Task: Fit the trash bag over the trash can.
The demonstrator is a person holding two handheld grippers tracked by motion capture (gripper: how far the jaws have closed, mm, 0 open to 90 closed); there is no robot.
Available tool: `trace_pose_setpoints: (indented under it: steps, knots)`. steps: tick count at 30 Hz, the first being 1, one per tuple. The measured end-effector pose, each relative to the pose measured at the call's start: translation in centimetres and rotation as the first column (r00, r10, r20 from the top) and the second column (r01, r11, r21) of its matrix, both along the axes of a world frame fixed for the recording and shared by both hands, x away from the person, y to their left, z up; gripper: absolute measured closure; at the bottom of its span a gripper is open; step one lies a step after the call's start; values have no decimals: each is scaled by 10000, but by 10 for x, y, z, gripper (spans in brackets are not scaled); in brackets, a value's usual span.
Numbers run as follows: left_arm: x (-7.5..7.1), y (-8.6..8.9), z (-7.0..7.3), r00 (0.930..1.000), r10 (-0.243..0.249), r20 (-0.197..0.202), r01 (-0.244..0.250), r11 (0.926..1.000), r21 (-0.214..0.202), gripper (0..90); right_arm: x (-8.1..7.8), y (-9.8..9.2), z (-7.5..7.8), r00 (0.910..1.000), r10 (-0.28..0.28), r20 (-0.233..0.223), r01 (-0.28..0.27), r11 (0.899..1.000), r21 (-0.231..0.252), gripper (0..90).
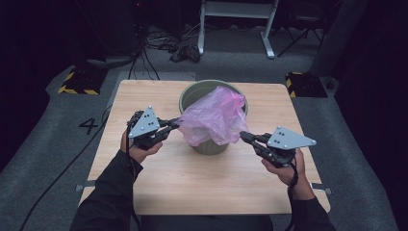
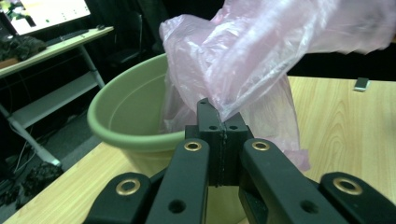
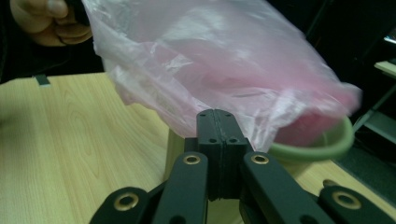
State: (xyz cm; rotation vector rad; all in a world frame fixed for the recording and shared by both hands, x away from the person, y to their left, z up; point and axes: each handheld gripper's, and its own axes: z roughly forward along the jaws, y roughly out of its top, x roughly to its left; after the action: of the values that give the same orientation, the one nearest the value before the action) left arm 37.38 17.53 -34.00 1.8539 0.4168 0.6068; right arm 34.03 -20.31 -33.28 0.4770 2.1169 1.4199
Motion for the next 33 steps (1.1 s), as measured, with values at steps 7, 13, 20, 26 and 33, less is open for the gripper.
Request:
trace_pose_setpoints:
  steps: [7,13,20,26,33]
  knots:
    - [8,6,-5,9992,314,-226,-312,9994,116,900,1,-29,-7,9973,-615,-402,633,9969,469,900]
    - [11,12,-8,9985,462,-304,-458,9989,133,900,4,-42,-13,9928,-1030,-617,1064,9928,545,900]
    - [6,18,-8,9985,486,-234,-478,9983,340,900,9,-45,-18,9873,-1426,-703,1453,9888,353,900]
    - [1,16,-4,9989,382,-267,-375,9989,271,757,9,-45,-18,9858,-1508,-737,1537,9875,361,900]
    - [-20,12,2,9990,447,-31,-446,9990,6,386,8,-39,-17,9880,-1391,-675,1413,9895,292,900]
